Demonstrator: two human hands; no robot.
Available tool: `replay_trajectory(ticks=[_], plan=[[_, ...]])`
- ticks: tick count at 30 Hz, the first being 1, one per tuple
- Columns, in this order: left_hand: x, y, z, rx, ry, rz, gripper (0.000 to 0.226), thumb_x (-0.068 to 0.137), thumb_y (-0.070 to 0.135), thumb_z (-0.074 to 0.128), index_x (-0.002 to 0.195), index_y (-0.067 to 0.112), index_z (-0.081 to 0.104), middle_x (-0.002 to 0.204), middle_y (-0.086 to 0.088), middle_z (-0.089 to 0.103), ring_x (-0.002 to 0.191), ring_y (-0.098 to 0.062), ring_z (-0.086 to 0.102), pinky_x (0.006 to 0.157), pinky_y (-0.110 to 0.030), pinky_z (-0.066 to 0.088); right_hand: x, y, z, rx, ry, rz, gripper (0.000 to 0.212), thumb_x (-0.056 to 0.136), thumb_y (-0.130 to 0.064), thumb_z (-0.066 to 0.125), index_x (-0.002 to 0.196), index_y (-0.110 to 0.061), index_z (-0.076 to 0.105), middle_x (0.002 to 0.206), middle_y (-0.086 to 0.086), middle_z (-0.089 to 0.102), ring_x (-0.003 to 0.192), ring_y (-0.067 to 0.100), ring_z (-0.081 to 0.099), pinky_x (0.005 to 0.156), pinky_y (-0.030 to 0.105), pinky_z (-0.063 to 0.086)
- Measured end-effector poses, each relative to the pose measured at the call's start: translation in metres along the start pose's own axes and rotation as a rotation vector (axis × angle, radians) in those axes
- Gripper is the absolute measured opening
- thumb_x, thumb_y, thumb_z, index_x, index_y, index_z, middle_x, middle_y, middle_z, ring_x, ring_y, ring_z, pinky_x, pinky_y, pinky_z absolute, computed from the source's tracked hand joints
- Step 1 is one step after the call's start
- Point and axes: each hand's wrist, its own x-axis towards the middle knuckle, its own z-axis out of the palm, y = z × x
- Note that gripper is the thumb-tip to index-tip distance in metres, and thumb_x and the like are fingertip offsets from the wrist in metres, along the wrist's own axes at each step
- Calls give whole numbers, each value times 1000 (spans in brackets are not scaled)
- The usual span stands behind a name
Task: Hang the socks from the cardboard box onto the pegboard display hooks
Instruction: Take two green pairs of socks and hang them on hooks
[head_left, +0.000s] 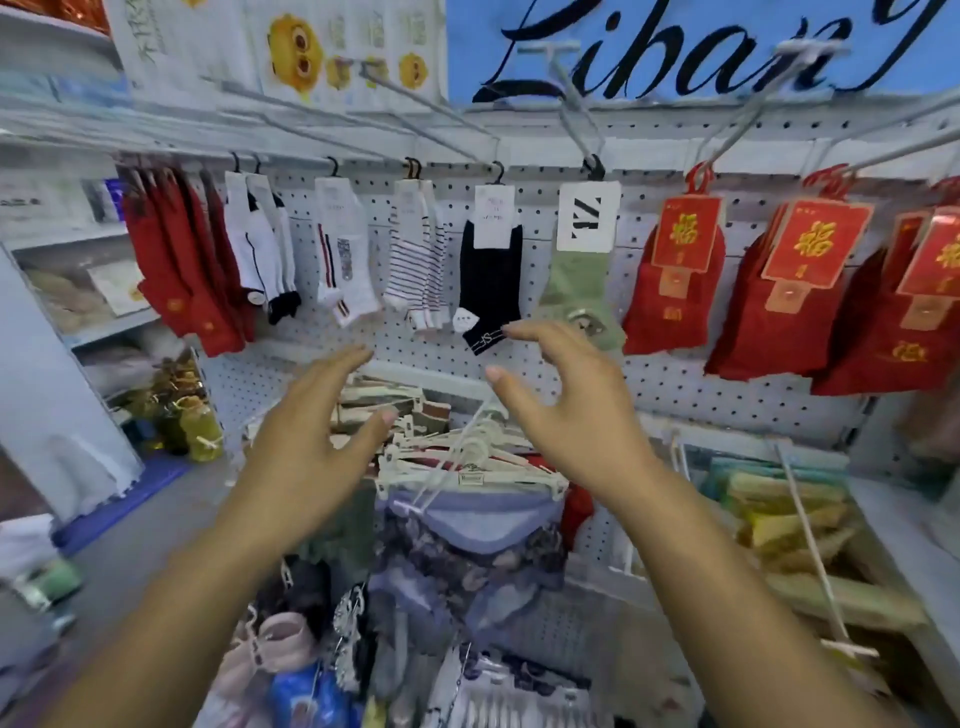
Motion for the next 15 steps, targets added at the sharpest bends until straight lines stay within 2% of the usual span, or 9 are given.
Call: replay_trajectory(ticks=[2, 6, 9, 12, 15], plan=[[-25, -13, 0, 16, -11, -59, 59, 93, 45, 62, 148, 28, 49, 153, 8, 47, 141, -11, 41, 113, -32, 33, -16, -8, 23, 32, -91, -17, 39, 96, -38, 66, 131, -22, 61, 131, -11, 58, 119, 0, 48, 98, 4, 30], [-86, -47, -1, 22, -3, -236, 62, 89, 55, 56, 146, 30, 48, 151, 6, 49, 138, -15, 46, 111, -32, 36, -51, -22, 71, 160, -252, -1, 40, 96, -36, 65, 133, -21, 59, 133, -8, 56, 125, 6, 47, 100, 8, 30], [-142, -74, 4, 22, -5, -388, 62, 93, 56, 54, 145, 25, 49, 145, -3, 53, 126, -31, 56, 107, -46, 46, -83, -27, 113, 186, -407, 27, 42, 98, -43, 60, 136, -26, 54, 138, -11, 51, 127, 4, 43, 100, 11, 31], [-191, -100, 2, 88, -49, -474, 60, 94, 47, 56, 142, 10, 54, 145, -11, 56, 133, -29, 53, 111, -32, 36, -118, -31, 158, 182, -555, 53, 42, 98, -40, 63, 137, -25, 55, 138, -9, 52, 128, 5, 44, 99, 2, 26], [-231, -129, -13, 152, -121, -552, 63, 90, 43, 60, 142, 8, 56, 148, -10, 55, 138, -27, 50, 116, -38, 35, -150, -39, 208, 149, -693, 84, 41, 95, -32, 68, 133, -19, 60, 135, -3, 57, 125, 12, 49, 101, 10, 31]])
